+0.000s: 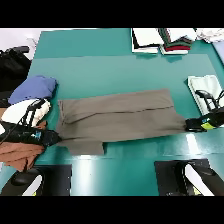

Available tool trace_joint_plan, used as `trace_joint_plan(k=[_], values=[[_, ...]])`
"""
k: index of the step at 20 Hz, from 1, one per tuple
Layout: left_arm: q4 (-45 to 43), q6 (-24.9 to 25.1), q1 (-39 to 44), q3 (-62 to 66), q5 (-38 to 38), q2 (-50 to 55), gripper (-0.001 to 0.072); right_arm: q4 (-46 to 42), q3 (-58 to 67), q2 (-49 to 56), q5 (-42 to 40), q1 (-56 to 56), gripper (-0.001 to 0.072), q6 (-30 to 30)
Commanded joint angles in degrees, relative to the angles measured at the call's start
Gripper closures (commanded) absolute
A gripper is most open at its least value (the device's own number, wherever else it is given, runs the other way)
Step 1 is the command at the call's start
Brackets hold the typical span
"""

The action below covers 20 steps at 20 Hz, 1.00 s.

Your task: Fold the shirts.

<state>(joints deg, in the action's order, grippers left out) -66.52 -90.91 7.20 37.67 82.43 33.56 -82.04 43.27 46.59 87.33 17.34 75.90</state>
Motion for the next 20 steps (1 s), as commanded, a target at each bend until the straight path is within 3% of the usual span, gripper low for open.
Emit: trace_joint_plan(k=[1,3,7,12,13,14,15,18,19,20], values=[[-2.2,1.7,0.0,4.3,-6.0,3.9,0.0682,-1.5,5.8,3.0,-1.4,-2.0,0.0696,0.3],[-4.0,4.1,0.0,6.9,-11.5,9.9,0.0681,-1.5,10.4,9.6,-4.7,-4.9,0.0697,1.6],[-9.3,4.5,0.0,14.1,-20.1,24.3,0.0680,-0.4,21.6,25.7,-6.3,-8.3,0.0697,3.8],[-10.0,4.4,0.0,19.8,-26.4,36.1,0.0677,11.1,32.9,38.9,-9.9,-8.4,0.0691,3.8],[-10.0,4.4,0.0,20.6,-26.8,37.0,0.0506,12.7,34.9,40.4,-10.8,-8.4,0.0607,3.7],[-10.0,3.7,0.0,21.2,-27.3,37.2,0.0218,13.9,37.2,41.8,-11.3,-8.4,0.0399,3.7],[-10.0,3.0,0.0,22.1,-27.3,37.2,0.0161,15.1,39.2,42.8,-11.5,-8.1,0.0256,3.5],[-9.9,2.8,0.0,26.7,-24.0,37.2,0.0161,17.2,42.7,43.3,-10.0,-5.8,0.0229,0.2],[-9.4,2.8,0.0,27.8,-23.1,37.2,0.0237,17.7,42.7,43.3,-8.6,-4.5,0.0228,-1.1],[-9.1,2.9,0.0,28.5,-22.5,37.2,0.0484,18.0,42.2,43.3,-6.8,-2.8,0.0226,-2.1]])
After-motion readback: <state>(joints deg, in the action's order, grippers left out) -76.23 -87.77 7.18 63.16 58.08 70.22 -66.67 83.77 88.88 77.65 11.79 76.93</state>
